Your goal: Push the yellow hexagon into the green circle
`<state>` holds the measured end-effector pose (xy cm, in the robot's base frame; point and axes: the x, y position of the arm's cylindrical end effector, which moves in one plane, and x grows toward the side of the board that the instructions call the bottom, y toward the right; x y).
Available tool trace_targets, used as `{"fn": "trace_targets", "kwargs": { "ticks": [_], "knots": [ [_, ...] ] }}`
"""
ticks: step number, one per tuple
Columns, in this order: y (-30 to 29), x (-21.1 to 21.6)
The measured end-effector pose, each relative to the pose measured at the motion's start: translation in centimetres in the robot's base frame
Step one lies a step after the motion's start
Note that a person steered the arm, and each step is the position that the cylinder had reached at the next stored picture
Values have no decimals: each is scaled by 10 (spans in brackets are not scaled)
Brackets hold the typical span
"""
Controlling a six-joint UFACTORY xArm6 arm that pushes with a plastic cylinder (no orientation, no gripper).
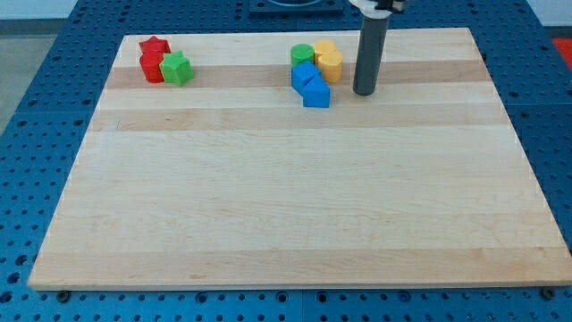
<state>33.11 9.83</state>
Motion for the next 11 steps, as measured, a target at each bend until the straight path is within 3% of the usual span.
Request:
{"fn": "trace_targets", "kwargs": {
  "ticks": [7, 11],
  "knots": [
    [-16, -81],
    [-58, -88]
  ]
}}
